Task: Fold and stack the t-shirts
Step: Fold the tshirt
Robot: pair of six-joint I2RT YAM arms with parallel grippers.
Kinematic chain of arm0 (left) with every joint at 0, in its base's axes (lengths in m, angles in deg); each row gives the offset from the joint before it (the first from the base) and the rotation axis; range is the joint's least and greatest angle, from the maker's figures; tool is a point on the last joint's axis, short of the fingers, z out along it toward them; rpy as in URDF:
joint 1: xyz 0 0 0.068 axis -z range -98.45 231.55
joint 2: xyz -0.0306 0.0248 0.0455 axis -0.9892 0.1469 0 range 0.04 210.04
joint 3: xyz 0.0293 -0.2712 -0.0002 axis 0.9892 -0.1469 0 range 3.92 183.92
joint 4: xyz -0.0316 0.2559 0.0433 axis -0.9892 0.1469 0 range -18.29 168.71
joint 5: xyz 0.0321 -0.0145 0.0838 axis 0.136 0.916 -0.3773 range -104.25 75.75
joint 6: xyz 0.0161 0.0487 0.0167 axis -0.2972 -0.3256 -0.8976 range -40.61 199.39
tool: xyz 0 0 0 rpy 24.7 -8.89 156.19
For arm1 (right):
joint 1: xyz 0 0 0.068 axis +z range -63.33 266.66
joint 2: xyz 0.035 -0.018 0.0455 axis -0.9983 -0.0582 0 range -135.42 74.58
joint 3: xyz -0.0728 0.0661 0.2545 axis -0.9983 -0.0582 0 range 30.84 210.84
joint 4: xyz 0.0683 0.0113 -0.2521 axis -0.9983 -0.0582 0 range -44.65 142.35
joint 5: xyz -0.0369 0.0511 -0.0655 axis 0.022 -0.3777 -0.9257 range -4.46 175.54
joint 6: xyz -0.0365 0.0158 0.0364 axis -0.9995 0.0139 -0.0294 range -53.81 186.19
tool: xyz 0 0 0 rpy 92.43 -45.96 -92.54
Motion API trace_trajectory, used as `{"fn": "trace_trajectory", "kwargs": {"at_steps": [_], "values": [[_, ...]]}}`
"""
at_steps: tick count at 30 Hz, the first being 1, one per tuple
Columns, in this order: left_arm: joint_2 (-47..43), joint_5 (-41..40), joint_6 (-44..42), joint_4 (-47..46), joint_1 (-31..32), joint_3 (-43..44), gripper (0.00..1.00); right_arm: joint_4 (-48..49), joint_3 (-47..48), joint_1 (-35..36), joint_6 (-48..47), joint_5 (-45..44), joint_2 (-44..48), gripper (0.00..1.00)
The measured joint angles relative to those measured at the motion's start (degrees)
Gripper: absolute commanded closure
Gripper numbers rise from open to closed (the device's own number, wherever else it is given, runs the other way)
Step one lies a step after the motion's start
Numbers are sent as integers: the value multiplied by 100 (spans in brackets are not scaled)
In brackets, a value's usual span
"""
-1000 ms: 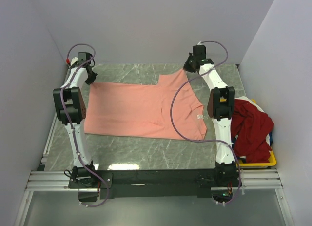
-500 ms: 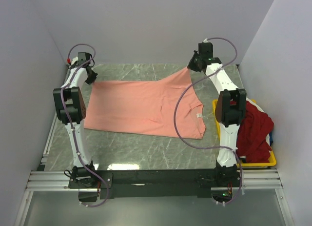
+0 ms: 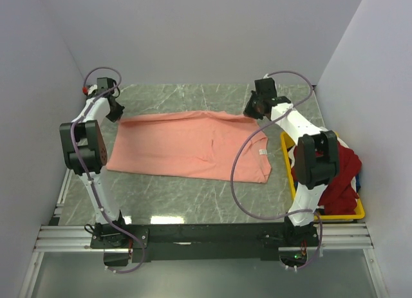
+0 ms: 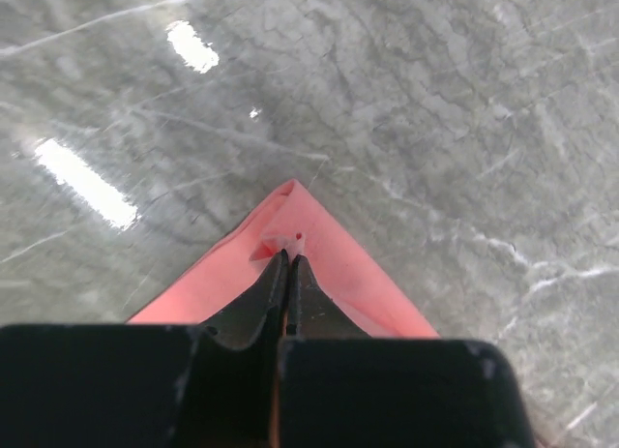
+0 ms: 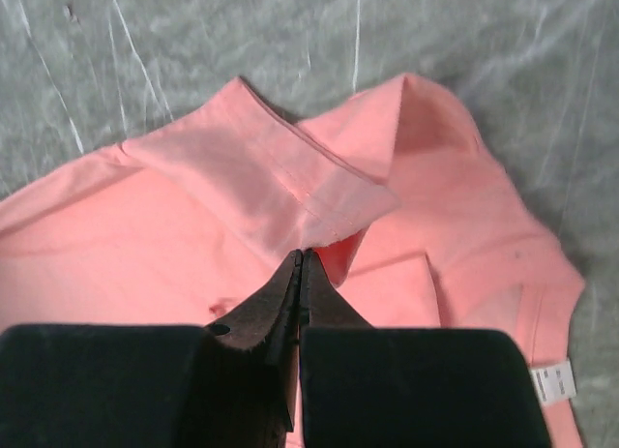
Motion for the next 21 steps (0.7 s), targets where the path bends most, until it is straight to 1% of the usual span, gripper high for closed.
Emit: {"fn": "trace_trajectory", "kwargs": {"at_steps": [4, 10, 21], "values": [[-337, 28, 0, -166, -59, -420, 99, 2, -586, 90, 107, -157, 468, 100], [-636, 98, 4, -297, -136, -942, 99, -7, -1211, 146, 221, -439, 1130, 100], [-1062, 142, 4, -389, -153, -1342, 99, -2, -2380, 177, 293, -516, 2118, 100]]}}
